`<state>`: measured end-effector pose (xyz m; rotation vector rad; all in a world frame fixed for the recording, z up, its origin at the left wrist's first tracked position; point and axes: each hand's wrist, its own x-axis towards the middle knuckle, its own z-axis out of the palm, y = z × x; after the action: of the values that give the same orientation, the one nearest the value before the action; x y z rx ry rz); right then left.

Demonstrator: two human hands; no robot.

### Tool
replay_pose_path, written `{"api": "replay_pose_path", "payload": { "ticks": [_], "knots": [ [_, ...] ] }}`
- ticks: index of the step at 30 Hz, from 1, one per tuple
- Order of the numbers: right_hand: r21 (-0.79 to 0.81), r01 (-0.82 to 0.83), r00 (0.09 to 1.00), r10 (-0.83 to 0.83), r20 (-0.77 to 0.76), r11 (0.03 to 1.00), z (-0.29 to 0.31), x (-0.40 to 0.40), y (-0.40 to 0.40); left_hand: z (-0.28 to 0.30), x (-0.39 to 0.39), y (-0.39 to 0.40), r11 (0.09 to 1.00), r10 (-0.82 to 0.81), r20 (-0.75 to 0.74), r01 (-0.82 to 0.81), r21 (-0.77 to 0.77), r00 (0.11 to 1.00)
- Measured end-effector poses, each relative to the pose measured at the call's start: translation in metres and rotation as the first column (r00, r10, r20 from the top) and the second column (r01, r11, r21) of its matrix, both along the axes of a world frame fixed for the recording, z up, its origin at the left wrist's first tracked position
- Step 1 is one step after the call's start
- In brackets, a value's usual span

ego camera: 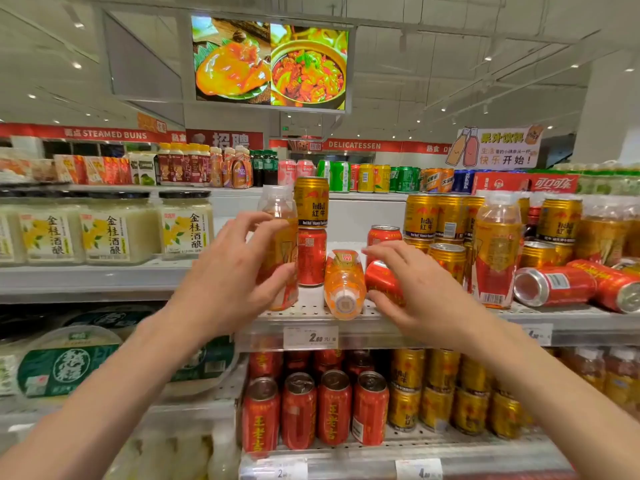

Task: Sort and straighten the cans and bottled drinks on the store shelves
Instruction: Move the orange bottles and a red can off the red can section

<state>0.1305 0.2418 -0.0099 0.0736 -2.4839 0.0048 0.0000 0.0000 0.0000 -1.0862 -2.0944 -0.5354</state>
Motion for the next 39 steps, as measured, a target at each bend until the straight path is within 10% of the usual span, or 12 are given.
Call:
{"api": "replay_pose_path", "payload": {
  "ticks": [10,19,27,39],
  "knots": [
    [0.415,-0.14,0.955,0.011,0.297,0.899,0.013,-0.039,-0.002,0.022,-0.041,0.017,0.993,0.115,0.148,-0.118,0.008,0.982],
    [0.35,-0.214,0.969,0.153,0.195,0.912,-0.004,-0.054,0.014,0.014,-0.048,0.024,0.99,-0.015,0.328,-0.031,0.135,0.945],
    [-0.095,-0.263,0.961,0.269,0.065,0.96,0.031,-0.061,0.019,0.012,-0.051,0.024,0.991,-0.005,0.332,-0.041,0.131,0.943],
    [-0.595,-0.211,0.971,0.238,-0.034,0.775,0.069,-0.098,0.003,0.01,-0.053,0.025,0.99,0.013,0.302,-0.055,0.13,0.953]
  ]
}}
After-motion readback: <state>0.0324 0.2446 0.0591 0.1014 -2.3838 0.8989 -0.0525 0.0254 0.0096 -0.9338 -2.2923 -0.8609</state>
